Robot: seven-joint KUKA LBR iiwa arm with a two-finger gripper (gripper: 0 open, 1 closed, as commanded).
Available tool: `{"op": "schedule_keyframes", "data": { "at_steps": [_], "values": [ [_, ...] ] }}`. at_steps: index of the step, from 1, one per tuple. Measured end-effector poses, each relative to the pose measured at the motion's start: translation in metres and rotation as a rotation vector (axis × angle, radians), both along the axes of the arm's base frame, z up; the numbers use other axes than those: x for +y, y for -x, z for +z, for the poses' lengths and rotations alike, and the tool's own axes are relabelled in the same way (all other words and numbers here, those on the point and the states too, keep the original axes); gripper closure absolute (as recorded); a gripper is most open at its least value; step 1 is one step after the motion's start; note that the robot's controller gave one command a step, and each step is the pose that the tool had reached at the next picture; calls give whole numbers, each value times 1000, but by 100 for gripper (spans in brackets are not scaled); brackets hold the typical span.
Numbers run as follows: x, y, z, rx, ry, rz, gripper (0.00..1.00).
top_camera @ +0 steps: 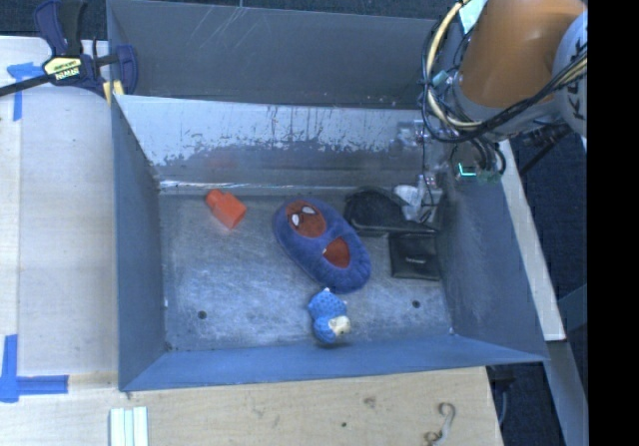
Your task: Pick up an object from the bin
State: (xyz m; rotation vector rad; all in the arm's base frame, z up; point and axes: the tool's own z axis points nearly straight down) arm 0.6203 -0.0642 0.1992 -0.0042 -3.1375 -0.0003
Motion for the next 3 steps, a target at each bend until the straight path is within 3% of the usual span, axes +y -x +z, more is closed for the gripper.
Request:
{"op": "schedule_keyframes", "data": {
  "at_steps": [1,2,3],
  "values": [
    [-16,-1,-128,13,-2,-345,0],
    [-7,14,-97,-7,1,-434,0],
    [-18,8,-93,-1,0,-707,0]
  ]
}}
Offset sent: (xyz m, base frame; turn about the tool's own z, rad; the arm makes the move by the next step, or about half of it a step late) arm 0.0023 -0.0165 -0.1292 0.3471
